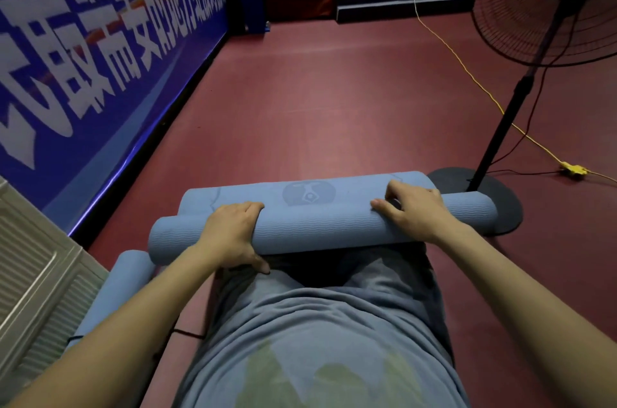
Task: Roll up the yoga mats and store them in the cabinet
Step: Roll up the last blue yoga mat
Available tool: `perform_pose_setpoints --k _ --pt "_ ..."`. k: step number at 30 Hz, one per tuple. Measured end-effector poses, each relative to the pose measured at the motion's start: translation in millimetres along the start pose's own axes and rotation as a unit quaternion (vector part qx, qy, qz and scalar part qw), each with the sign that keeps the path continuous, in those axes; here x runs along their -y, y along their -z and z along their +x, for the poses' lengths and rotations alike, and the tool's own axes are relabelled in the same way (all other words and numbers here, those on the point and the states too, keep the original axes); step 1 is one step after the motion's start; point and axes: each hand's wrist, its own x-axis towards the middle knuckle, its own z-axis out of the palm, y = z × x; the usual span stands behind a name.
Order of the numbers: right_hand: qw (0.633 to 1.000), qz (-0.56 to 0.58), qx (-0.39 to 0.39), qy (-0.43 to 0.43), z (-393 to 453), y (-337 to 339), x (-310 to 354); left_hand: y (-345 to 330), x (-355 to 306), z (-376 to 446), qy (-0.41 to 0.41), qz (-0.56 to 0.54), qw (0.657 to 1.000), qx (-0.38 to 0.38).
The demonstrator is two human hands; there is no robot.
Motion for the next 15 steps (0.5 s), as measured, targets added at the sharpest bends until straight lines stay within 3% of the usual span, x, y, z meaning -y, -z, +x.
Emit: perform_pose_setpoints --k 3,10,13,15 --pt "0.999 -0.030 0.021 0.007 1 2 -2 9 3 14 -0.001 -0.015 0.999 0.037" --pt "0.969 -0.183 0.163 0.005 9 17 2 17 0 34 -0.005 -0.028 0.997 0.073" --pt "0.959 -0.256 0.119 0.010 4 3 7 20 -2 42 -0.010 -0.008 0.996 0.088" --pt "0.965 -0.247 0.083 0.013 0 3 3 21 -3 43 -0.010 0.006 0.996 0.091"
